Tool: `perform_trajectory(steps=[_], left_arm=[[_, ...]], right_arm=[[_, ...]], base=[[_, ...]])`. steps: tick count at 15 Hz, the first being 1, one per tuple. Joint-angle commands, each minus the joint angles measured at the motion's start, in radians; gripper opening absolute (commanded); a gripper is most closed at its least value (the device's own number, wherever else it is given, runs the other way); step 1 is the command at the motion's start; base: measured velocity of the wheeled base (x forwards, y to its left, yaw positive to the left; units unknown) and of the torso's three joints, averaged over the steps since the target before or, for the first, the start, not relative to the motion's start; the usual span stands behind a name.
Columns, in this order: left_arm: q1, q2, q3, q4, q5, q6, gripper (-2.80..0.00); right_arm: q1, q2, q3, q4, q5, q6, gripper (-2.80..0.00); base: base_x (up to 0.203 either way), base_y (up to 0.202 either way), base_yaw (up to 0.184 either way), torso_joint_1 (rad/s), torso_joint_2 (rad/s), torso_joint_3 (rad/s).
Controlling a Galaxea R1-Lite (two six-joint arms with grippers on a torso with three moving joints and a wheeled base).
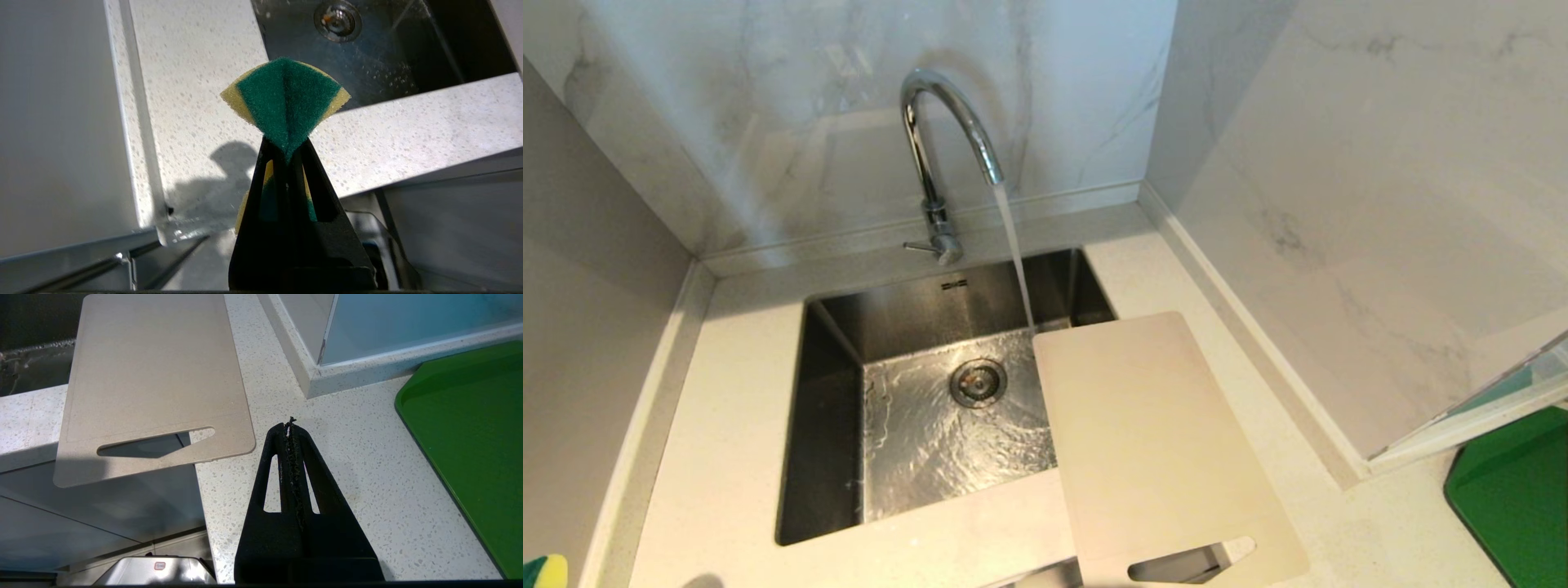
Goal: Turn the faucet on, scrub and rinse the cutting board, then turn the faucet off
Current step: Pick up the cutting board
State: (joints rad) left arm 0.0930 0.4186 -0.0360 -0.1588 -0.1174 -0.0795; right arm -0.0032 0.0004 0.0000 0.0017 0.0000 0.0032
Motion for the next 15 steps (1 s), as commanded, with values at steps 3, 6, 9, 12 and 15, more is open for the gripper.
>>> perform_trajectory(steps=[3,6,9,12,15], left_arm=[[-0.061,-0.087,0.039,-0.046,0.104,0.034,-2.80],[-0.073,-0.188,0.039,-0.004,0.119,0.053,-2.80],[-0.073,-0.224,0.038,0.041,0.162,0.093,-2.80],[-0.084,-0.380,0.038,0.047,0.178,0.174,-2.80],[-0.088,-0.422,0.037,0.053,0.163,0.202,-2.80]], right_arm=[[0.000,0.000,0.002,0.000,0.000,0.000,-2.80],[0.000,0.000,0.001,0.000,0.000,0.000,-2.80],[0.000,0.000,0.002,0.000,0.000,0.000,-2.80],[0.000,0.000,0.000,0.000,0.000,0.000,-2.80],[0.000,0.000,0.002,0.000,0.000,0.000,-2.80]], base=[[0.000,0.000,0.000,0.000,0.00,0.000],[0.000,0.000,0.000,0.000,0.00,0.000],[0.000,0.000,0.000,0.000,0.00,0.000],[0.000,0.000,0.000,0.000,0.00,0.000],[0.000,0.000,0.000,0.000,0.00,0.000]])
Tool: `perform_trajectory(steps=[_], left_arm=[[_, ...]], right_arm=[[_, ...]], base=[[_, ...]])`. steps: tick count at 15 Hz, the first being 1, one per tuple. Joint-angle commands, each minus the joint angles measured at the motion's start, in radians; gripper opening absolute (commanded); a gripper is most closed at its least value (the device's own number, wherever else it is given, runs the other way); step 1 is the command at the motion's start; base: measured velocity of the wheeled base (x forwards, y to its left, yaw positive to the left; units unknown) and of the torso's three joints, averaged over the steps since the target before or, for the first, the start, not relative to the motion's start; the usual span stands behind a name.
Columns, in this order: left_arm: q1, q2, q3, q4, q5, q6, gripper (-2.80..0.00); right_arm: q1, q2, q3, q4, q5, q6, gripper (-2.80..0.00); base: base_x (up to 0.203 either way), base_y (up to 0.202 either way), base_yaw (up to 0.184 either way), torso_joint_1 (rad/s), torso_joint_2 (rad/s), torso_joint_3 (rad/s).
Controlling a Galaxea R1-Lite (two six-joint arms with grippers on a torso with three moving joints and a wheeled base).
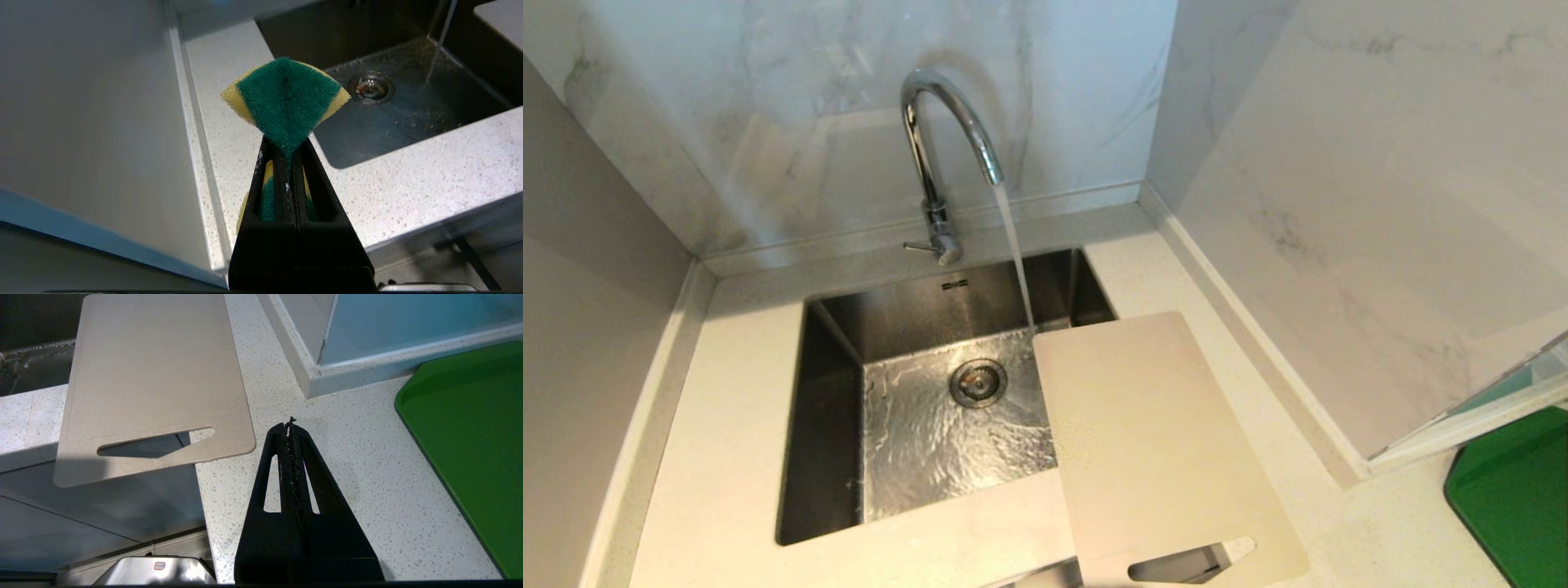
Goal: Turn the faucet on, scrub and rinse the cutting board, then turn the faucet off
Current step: Pick up the cutting board
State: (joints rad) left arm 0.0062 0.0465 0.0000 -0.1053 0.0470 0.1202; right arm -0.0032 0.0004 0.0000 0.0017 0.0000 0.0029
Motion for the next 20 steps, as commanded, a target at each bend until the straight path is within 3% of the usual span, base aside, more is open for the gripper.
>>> perform_trajectory(steps=[1,3,6,7,20], left_arm=[[-0.003,-0.050,0.002,0.000,-0.004,0.004,-2.80],[-0.002,-0.050,0.002,0.029,-0.031,-0.001,-2.80],[-0.003,-0.050,0.002,0.104,-0.043,-0.117,-2.80],[-0.003,-0.050,0.003,0.102,-0.042,-0.125,-2.80],[-0.003,-0.050,0.002,0.102,-0.042,-0.125,-2.80]], right_arm=[[0.000,0.000,0.002,0.000,0.000,0.000,-2.80],[0.000,0.000,0.002,0.000,0.000,0.000,-2.80],[0.000,0.000,0.000,0.000,0.000,0.000,-2.80],[0.000,0.000,0.002,0.000,0.000,0.000,-2.80],[0.000,0.000,0.002,0.000,0.001,0.000,-2.80]], base=[[0.000,0.000,0.000,0.000,0.00,0.000],[0.000,0.000,0.000,0.000,0.00,0.000],[0.000,0.000,0.000,0.000,0.00,0.000],[0.000,0.000,0.000,0.000,0.00,0.000],[0.000,0.000,0.000,0.000,0.00,0.000]])
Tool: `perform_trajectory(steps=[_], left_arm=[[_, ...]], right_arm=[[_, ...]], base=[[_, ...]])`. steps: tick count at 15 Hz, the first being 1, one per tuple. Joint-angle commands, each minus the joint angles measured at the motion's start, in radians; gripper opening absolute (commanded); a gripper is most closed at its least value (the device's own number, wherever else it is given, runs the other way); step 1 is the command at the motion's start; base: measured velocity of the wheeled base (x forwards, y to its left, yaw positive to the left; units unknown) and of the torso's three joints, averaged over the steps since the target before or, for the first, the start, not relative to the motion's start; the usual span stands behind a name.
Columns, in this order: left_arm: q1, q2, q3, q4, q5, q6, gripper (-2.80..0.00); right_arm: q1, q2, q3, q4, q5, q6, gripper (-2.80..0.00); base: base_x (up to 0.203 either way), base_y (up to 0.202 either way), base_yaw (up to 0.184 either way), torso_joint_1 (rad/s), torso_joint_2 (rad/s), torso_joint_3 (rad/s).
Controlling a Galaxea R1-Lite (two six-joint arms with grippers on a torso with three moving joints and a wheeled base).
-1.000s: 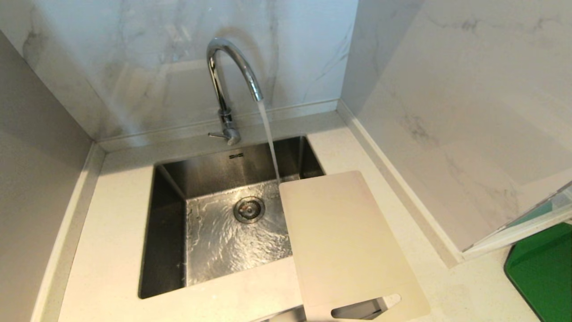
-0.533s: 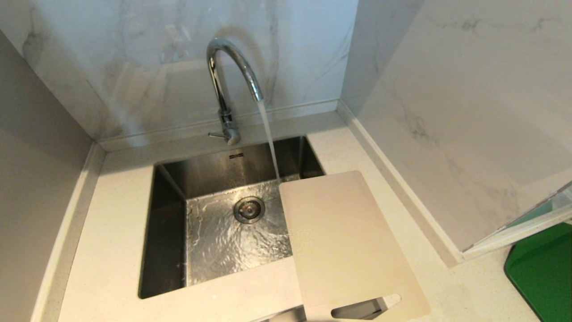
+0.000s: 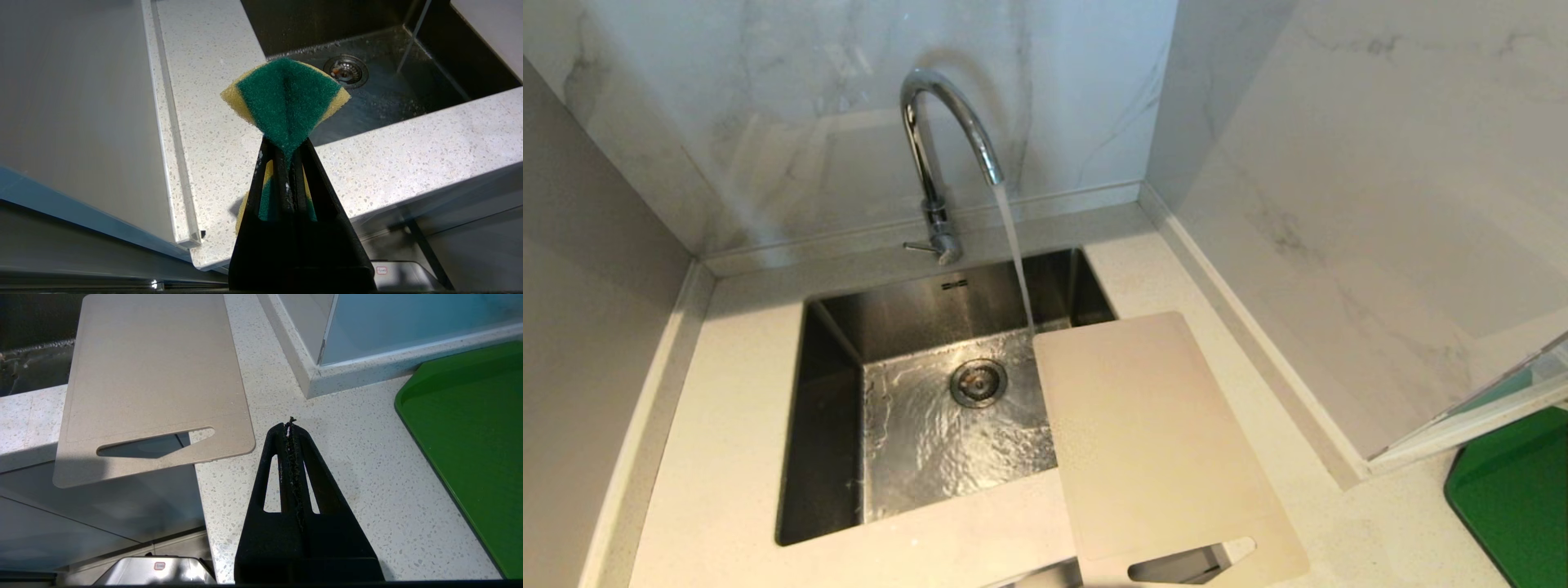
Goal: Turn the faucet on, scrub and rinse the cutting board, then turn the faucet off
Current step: Pick up the cutting board
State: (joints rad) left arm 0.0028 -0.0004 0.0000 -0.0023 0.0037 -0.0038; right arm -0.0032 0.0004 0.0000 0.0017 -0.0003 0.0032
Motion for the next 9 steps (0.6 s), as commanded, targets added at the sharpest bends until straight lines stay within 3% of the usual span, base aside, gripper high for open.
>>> perform_trajectory(steps=[1,9], left_arm=[[0.000,-0.003,0.002,-0.001,0.001,-0.001,-2.80],[0.000,-0.003,0.003,-0.001,-0.001,-0.001,-2.80]], right_arm=[[0.000,0.000,0.002,0.000,0.000,0.000,-2.80],[0.000,0.000,0.002,0.000,0.000,0.000,-2.80]], base=[[0.000,0.000,0.000,0.000,0.00,0.000],[0.000,0.000,0.000,0.000,0.00,0.000]])
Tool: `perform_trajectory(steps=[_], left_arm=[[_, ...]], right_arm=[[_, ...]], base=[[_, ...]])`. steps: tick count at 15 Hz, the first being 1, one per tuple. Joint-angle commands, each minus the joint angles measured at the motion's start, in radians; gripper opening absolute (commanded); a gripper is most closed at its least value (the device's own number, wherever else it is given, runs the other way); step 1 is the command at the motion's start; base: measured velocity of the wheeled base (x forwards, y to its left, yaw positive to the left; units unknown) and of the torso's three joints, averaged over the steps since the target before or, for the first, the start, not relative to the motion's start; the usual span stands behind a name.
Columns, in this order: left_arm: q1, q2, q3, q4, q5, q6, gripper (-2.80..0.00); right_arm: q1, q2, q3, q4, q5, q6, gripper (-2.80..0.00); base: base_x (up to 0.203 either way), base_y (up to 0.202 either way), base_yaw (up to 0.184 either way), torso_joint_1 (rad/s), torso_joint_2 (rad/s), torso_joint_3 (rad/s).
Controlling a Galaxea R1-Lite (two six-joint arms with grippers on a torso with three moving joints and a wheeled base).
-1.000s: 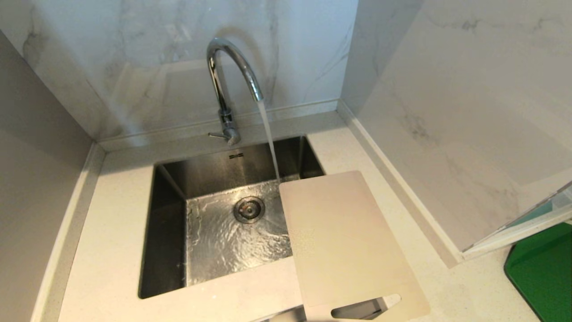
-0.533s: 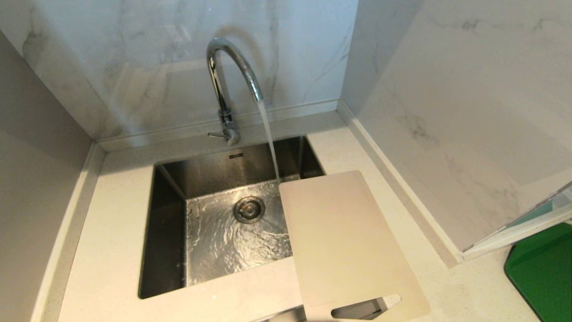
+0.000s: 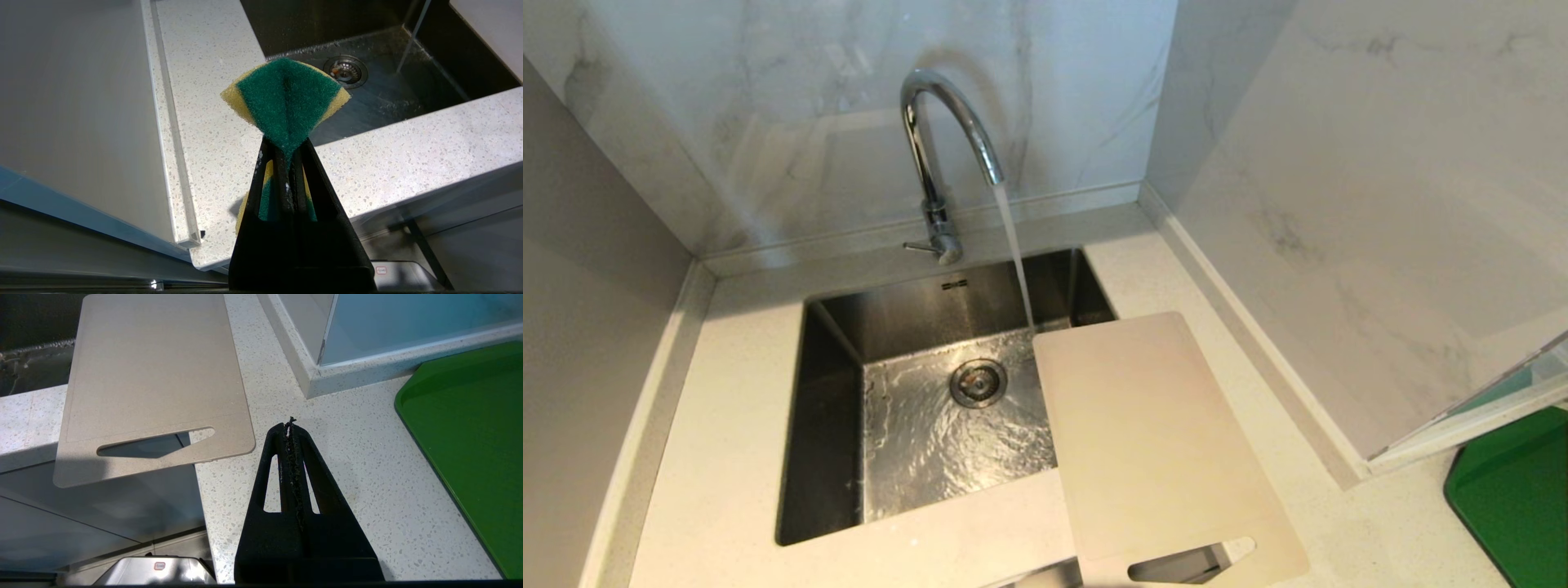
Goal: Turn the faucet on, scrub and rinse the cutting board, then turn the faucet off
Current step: Pick up the cutting board
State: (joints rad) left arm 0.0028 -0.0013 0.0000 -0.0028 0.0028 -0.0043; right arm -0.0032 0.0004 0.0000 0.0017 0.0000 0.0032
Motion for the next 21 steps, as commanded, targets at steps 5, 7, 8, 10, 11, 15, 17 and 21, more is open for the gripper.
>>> perform_trajectory(steps=[5,7,8,10,11,15,17,21], left_arm=[[0.000,-0.002,0.002,0.000,0.000,0.001,-2.80],[0.000,-0.002,0.002,0.000,0.000,0.001,-2.80],[0.000,-0.002,0.002,0.000,0.000,0.001,-2.80],[0.000,-0.002,0.002,-0.002,0.000,0.001,-2.80],[0.000,-0.002,0.002,0.000,0.000,0.001,-2.80],[0.000,-0.002,0.002,0.000,0.000,0.001,-2.80],[0.000,-0.002,0.002,0.000,0.000,0.001,-2.80],[0.000,-0.002,0.002,0.000,0.000,0.001,-2.80]], right_arm=[[0.000,0.000,0.001,0.000,0.000,0.000,-2.80],[0.000,0.000,0.001,0.000,0.000,0.000,-2.80],[0.000,0.000,0.001,0.000,0.000,0.000,-2.80],[0.000,0.000,0.002,0.000,0.000,0.000,-2.80],[0.000,0.000,0.002,0.000,0.000,0.000,-2.80],[0.000,0.000,0.001,0.000,0.000,0.000,-2.80],[0.000,0.000,0.002,0.000,0.002,0.000,-2.80],[0.000,0.000,0.002,0.000,0.000,0.000,-2.80]], base=[[0.000,0.000,0.000,0.000,0.00,0.000],[0.000,0.000,0.000,0.000,0.00,0.000],[0.000,0.000,0.000,0.000,0.00,0.000],[0.000,0.000,0.000,0.000,0.00,0.000],[0.000,0.000,0.000,0.000,0.00,0.000],[0.000,0.000,0.000,0.000,0.00,0.000],[0.000,0.000,0.000,0.000,0.00,0.000],[0.000,0.000,0.000,0.000,0.00,0.000]])
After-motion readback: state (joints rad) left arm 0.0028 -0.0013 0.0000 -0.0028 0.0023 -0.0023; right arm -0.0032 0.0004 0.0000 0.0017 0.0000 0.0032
